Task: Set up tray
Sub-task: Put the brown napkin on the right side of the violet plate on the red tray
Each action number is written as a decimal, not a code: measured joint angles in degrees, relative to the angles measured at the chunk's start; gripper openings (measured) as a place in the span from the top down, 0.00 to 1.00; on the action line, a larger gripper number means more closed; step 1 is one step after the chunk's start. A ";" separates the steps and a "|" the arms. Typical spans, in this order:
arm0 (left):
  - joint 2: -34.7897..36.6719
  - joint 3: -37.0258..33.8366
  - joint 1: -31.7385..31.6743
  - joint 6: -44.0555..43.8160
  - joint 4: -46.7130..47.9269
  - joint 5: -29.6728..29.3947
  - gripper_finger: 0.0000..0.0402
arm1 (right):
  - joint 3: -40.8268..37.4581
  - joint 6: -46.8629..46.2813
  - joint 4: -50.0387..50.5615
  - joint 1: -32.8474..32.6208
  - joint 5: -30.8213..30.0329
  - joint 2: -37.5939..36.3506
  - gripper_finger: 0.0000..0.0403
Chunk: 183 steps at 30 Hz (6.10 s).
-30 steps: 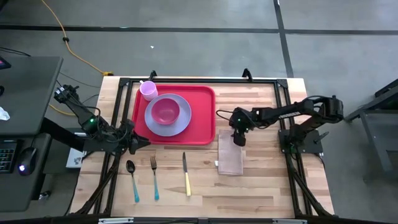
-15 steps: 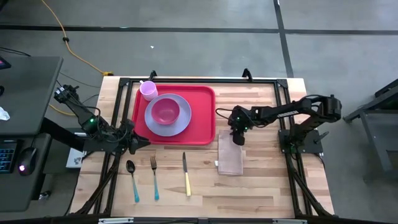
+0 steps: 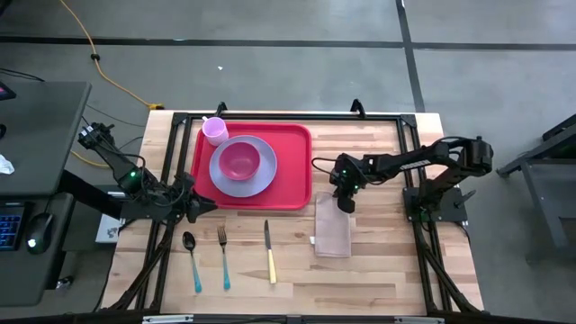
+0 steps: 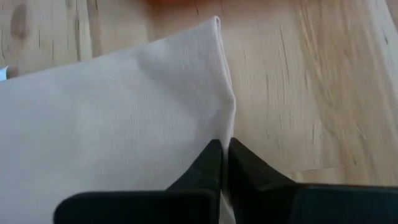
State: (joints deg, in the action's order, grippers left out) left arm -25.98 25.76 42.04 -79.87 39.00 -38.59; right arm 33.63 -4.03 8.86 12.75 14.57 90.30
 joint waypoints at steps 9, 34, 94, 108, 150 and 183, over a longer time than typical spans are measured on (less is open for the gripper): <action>-0.01 0.00 -0.02 -0.90 0.02 -0.07 0.52 | 4.56 3.72 3.63 -0.08 -0.28 0.10 1.00; -0.02 0.00 -0.01 -1.43 0.17 -0.07 0.52 | 21.13 16.42 16.96 -2.47 -5.79 0.09 1.00; -0.02 0.00 -0.02 -1.67 0.14 -0.83 0.52 | 60.17 11.41 17.90 12.01 -20.42 34.27 1.00; 0.00 0.00 -0.02 -1.56 0.13 -0.85 0.52 | 59.19 0.02 20.94 13.71 -22.73 34.31 1.00; -0.04 0.00 -0.02 5.49 1.46 0.51 0.52 | 59.17 -13.79 21.75 10.56 -26.66 34.32 1.00; -0.02 -0.04 -0.02 7.42 4.67 -0.16 0.52 | 59.17 -12.44 21.37 11.61 -20.03 34.32 0.85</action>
State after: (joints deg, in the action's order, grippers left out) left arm -26.00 25.71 42.02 -72.44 43.67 -38.75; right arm 92.79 -16.47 30.23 24.36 -5.46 124.62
